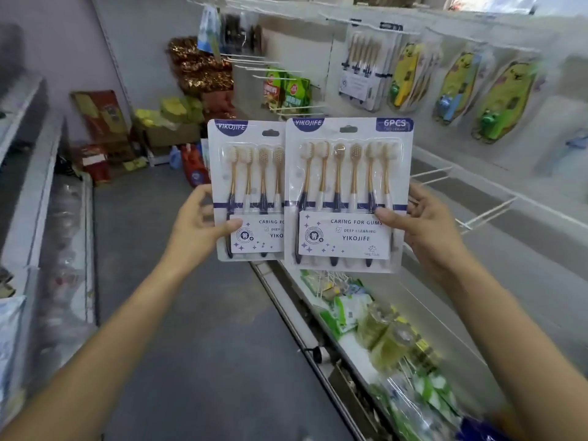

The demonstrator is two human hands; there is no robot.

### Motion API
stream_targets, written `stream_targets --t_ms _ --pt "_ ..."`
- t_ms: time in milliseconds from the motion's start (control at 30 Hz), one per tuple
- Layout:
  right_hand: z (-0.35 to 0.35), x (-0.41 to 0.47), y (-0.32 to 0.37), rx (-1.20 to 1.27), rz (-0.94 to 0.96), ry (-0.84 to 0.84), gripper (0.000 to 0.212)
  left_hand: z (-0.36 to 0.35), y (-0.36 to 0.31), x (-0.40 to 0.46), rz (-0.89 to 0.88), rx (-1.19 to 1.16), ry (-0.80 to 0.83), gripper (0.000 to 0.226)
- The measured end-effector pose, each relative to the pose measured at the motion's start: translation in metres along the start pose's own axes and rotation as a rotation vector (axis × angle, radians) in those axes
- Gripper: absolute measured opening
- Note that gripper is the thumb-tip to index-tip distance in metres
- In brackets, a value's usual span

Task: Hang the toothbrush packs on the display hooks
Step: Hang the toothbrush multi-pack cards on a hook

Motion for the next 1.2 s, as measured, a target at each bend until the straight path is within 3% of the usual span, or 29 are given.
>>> stream_targets --t_ms 233,467,900,1200 --pt "-0.043 0.098 -0.031 0.018 -0.015 0.087 0.055 0.036 0.047 0.049 0.043 -0.004 -0.113 0.048" --pt "-0.061 0.214 -0.038 0.01 0.057 0.092 0.053 0.04 0.083 0.15 0.022 0.047 -0.182 0.049" --pt "-0.055 0.347 -0.045 -0.047 0.067 -0.045 0.046 0.016 0.132 0.317 -0.001 0.006 -0.147 0.05" --pt "-0.054 0.403 -0.053 -0.121 0.092 -0.235 0.051 -0.002 0.195 0.422 0.02 -0.089 0.02 0.053"
Point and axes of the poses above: each hand's wrist, its own x-axis towards the middle knuckle, its own z-axis out of the back of the hand, y = z × x, the point moved 10 cm from there along x, towards the middle knuckle, and after that the axes turned 6 degrees about -z, right-handed, at the moved point
